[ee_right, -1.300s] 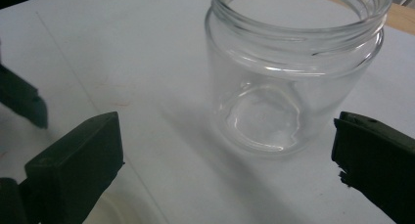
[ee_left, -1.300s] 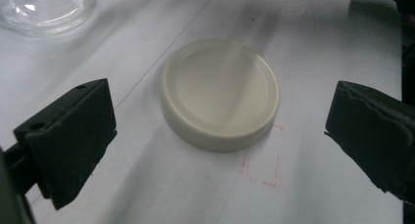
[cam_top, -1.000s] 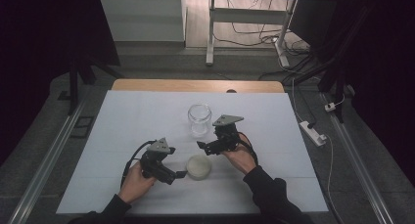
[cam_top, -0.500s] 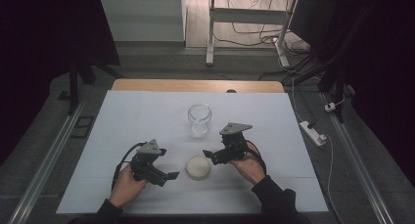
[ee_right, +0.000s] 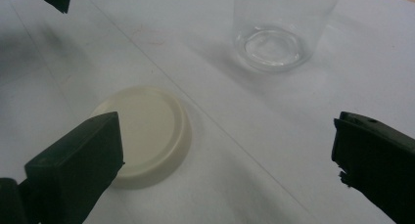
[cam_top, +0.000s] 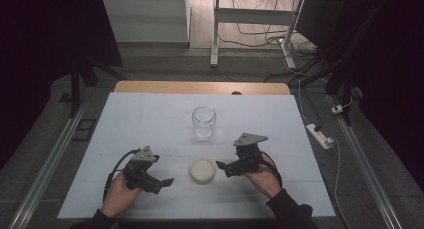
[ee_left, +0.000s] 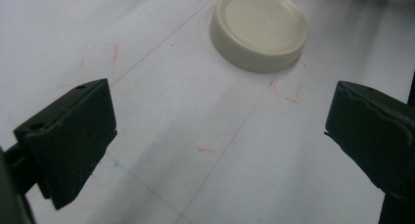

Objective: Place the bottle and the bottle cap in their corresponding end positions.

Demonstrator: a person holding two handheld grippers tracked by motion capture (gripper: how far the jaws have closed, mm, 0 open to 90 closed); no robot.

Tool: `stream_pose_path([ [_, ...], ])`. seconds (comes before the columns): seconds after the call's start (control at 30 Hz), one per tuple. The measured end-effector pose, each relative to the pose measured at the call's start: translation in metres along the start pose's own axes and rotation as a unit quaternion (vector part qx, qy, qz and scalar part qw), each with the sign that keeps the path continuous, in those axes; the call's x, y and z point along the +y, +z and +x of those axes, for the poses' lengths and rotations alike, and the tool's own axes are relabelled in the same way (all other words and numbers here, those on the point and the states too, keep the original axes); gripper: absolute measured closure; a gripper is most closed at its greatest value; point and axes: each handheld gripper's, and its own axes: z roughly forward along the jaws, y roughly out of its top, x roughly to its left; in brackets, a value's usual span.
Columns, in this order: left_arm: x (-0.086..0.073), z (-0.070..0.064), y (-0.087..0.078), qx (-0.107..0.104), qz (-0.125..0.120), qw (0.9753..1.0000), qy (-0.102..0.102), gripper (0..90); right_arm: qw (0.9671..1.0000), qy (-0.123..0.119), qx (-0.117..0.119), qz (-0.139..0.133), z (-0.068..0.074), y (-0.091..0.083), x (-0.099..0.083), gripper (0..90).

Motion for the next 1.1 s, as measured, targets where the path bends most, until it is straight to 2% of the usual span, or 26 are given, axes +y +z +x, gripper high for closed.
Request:
stream_pose_path([
  [0.37, -0.016, 0.001, -0.015, 0.012, -0.007, 0.9997, -0.020, 0.0, 0.9999, 0.006, -0.016, 0.004, 0.000, -0.020, -0.017, 0.0],
  [0.73, -0.035, 0.003, -0.035, 0.027, -0.019, 0.9984, -0.046, 0.0, 0.9994, 0.012, -0.033, 0.004, -0.001, -0.042, -0.034, 0.0],
  [1.1, -0.059, 0.003, -0.054, 0.044, -0.027, 0.9960, -0.072, 0.0, 0.9976, 0.038, -0.057, 0.004, -0.006, -0.069, -0.058, 0.0],
])
